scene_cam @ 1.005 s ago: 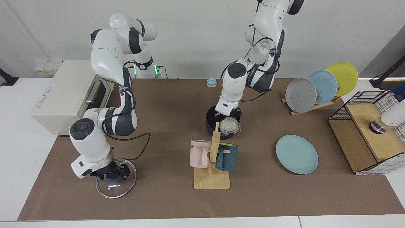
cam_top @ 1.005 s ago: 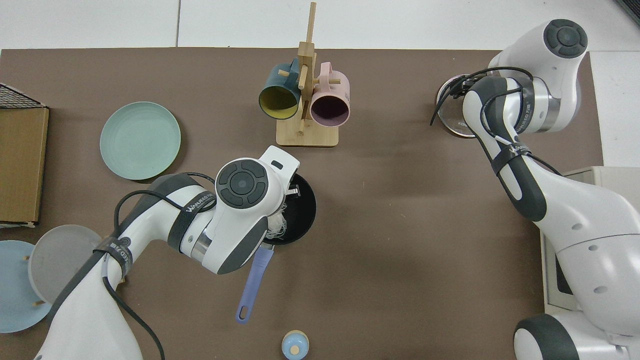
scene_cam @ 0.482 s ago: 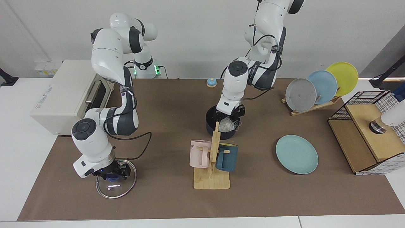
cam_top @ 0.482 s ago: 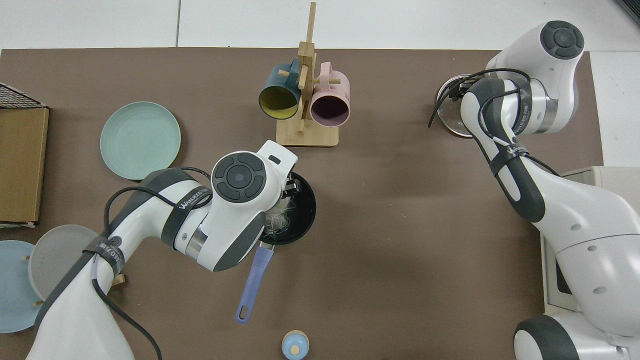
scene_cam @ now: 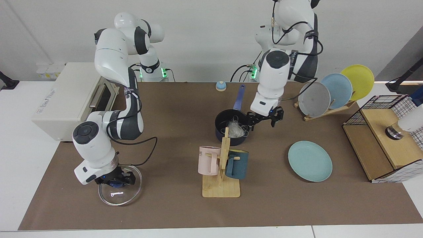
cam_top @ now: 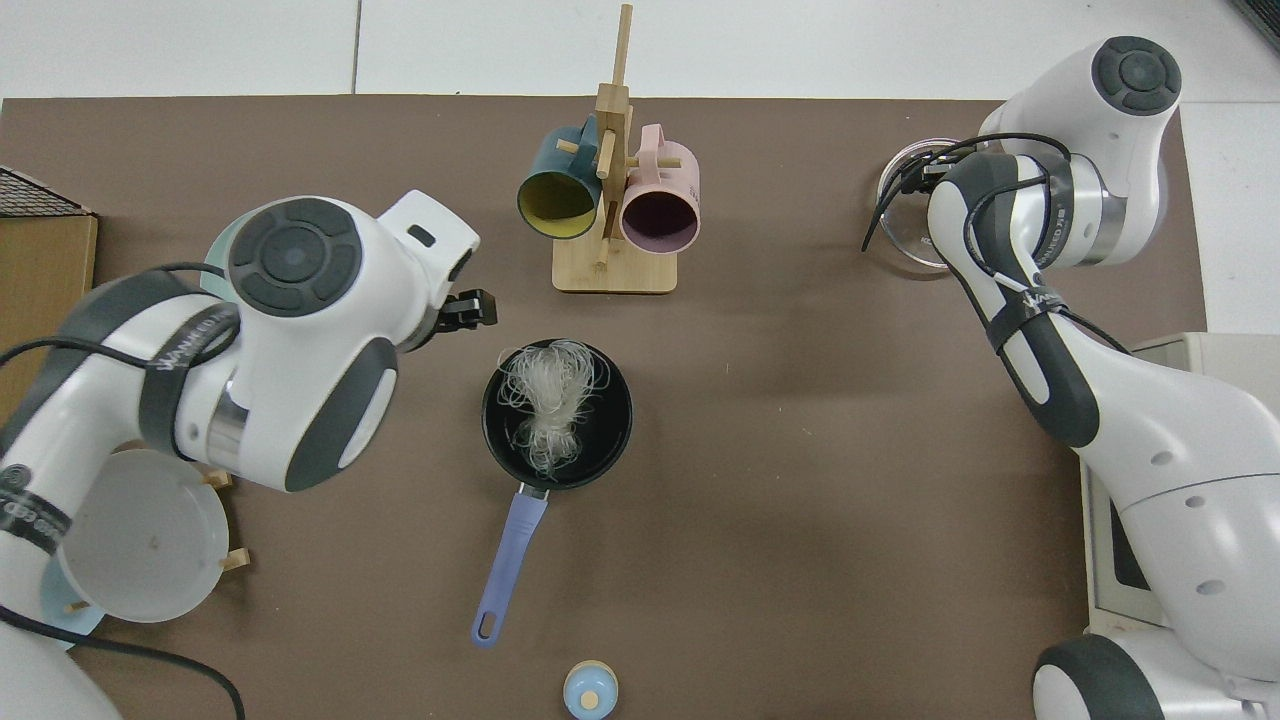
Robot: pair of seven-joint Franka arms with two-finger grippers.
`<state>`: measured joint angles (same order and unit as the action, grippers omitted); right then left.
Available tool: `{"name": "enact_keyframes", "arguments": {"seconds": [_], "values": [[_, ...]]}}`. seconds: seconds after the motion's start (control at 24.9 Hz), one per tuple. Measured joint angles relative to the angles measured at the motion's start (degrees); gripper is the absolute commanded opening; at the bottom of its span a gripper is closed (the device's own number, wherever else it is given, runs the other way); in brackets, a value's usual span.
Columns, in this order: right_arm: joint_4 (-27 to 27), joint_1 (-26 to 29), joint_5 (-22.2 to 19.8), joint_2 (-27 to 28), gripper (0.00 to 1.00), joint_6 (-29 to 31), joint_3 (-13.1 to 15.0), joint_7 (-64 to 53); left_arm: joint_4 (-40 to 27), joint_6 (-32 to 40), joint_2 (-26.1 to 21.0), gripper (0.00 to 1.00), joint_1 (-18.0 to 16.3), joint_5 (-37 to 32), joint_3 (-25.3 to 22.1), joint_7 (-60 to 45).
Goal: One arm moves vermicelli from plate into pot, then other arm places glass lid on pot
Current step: 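Withdraw the left gripper while the right gripper carries the glass lid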
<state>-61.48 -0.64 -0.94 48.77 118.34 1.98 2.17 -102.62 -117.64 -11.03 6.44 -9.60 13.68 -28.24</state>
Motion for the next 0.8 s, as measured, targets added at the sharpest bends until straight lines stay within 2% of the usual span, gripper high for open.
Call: {"name": "enact_keyframes", "arguments": {"seconds": [0.28,0.48,0.68,0.8], "values": [[-0.04,-1.08,0.01,-2.37,0.0,-0.51,-0.15,0.16,1.13,0.11,-0.02,1.0,-0.11,0.57,-10.09,18.26],[-0.06,-2.62,0.02,-5.49,0.0,-4.67,-0.22,2.3,1.38,0.09,-0.02,1.0,-0.15,4.14,-16.84,30.09],[-0.36,-6.49,-0.03,-9.43,0.0,-10.45,-0.43,8.68,2.09,0.14,-0.02,1.0,-0.21,5.07,-21.02,35.76],[-2.82,-10.7,-0.08,-13.22,0.0,-12.28,-0.44,14.79,3.42,1.54,0.02,1.0,-0.21,5.12,-21.8,36.21]]}}
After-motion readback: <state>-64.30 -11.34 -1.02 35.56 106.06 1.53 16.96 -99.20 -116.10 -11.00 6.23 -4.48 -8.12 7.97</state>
